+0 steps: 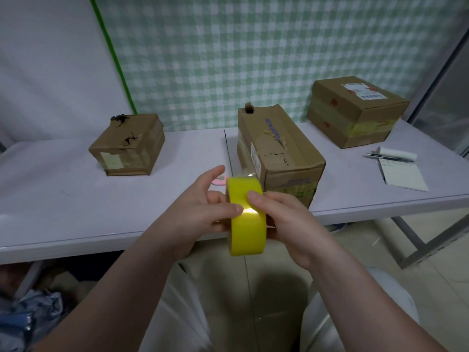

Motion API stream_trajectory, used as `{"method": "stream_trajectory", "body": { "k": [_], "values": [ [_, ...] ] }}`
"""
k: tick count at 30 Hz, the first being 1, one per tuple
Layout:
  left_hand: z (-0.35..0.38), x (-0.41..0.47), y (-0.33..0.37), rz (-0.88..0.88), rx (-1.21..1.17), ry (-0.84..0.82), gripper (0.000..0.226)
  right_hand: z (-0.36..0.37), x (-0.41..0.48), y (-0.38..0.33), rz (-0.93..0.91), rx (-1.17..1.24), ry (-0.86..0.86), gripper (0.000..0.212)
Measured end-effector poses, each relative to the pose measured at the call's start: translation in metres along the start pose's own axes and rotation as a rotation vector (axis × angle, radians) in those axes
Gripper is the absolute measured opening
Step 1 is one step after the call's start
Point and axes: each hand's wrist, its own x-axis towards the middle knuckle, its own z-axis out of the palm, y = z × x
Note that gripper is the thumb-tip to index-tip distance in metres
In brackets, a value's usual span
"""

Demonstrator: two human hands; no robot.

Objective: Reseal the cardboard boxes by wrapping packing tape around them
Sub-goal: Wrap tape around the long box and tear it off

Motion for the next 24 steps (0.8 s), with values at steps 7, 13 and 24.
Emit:
{"method": "stream_trajectory", "body": {
  "k": [7, 13, 24],
  "values": [
    [0.009, 0.004, -0.001, 0.132, 0.37, 0.108, 0.025, -0.007, -0.017, 0.01, -0.028, -0.089, -0.049, 0.059],
    [0.014, 0.013, -0.003, 0.27, 0.406, 0.206, 0.008, -0.01, -0.026, 0.015, -0.044, -0.091, -0.078, 0.039],
    [0.037, 0.023, 0.008, 0.504, 0.712, 0.375, 0.015, -0.02, -0.033, 0.001, -0.046, -0.064, -0.04, 0.05]
  ]
}}
